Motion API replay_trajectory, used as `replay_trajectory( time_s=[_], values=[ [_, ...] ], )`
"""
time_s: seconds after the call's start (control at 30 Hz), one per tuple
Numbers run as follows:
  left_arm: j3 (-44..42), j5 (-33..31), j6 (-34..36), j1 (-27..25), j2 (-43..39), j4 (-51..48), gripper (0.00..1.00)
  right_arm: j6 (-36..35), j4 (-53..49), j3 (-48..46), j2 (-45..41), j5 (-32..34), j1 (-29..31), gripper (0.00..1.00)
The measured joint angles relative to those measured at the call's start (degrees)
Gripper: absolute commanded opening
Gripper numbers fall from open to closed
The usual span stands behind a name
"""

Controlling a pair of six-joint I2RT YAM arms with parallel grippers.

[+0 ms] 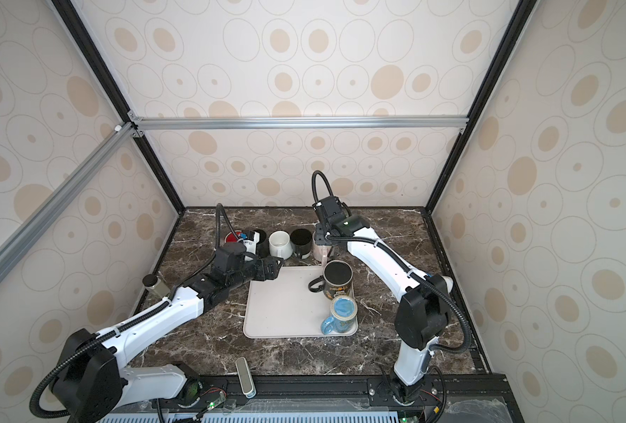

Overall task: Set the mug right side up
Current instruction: 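Open the right gripper and lift it off the pink mug while left moves toward tray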

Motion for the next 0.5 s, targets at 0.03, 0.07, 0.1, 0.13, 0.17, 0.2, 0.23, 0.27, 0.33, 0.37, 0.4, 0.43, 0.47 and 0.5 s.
replay_trajectory(
  time_s=[0.03, 0.07, 0.1, 0.13, 0.17, 0.2, 0.23, 0.27, 0.33, 0.37, 0.4, 0.43, 0.47, 0.5],
  values=[
    [0.48, -0.02, 0.44, -0.76, 0.79, -0.42, 0.98, 0.02, 0.26, -0.42, 0.00, 0.02, 0.00, 0.51],
    [1.25, -0.15, 1.05, -1.70, 1.75, -0.85, 0.98, 0.02, 0.46, -0.87, 0.00, 0.04, 0.00, 0.51],
    [2.05, -0.26, 1.57, -2.71, 2.69, -1.20, 0.98, 0.02, 0.52, -1.38, 0.00, 0.09, 0.00, 0.51],
    [3.02, -0.44, 2.19, -3.93, 3.65, -1.62, 0.97, 0.04, 0.61, -2.08, 0.00, 0.20, 0.00, 0.51],
    [3.98, -0.70, 2.93, -5.16, 4.52, -2.10, 0.96, 0.09, 0.74, -2.80, -0.04, 0.28, 0.00, 0.51],
    [4.59, -0.72, 3.58, -6.19, 5.03, -2.45, 0.95, 0.13, 0.85, -3.39, -0.09, 0.37, 0.00, 0.51],
    [5.03, -0.79, 4.44, -7.34, 5.33, -2.56, 0.95, 0.22, 0.90, -4.07, -0.17, 0.44, -0.04, 0.51],
    [5.20, -0.83, 5.29, -8.46, 5.40, -2.58, 0.93, 0.24, 1.03, -4.66, -0.31, 0.44, -0.17, 0.50],
    [5.20, -0.90, 6.80, -10.05, 5.38, -2.71, 0.92, 0.44, 1.38, -5.68, -0.81, 0.02, -0.57, 0.50],
    [5.20, -0.92, 7.54, -10.69, 5.38, -2.82, 0.92, 0.59, 1.57, -6.12, -1.14, -0.28, -0.92, 0.50],
    [5.20, -0.94, 8.17, -11.15, 5.38, -3.06, 0.91, 0.74, 1.75, -6.47, -1.51, -0.57, -1.31, 0.50],
    [5.20, -0.98, 8.85, -11.47, 5.38, -3.52, 0.90, 0.90, 1.97, -6.82, -1.92, -0.92, -1.79, 0.50],
    [5.20, -1.07, 9.53, -11.80, 5.38, -3.98, 0.89, 1.09, 2.21, -7.15, -2.38, -1.29, -2.29, 0.50],
    [5.20, -1.14, 10.10, -12.04, 5.38, -4.22, 0.88, 1.29, 2.40, -7.43, -2.80, -1.53, -2.64, 0.50]
  ],
)
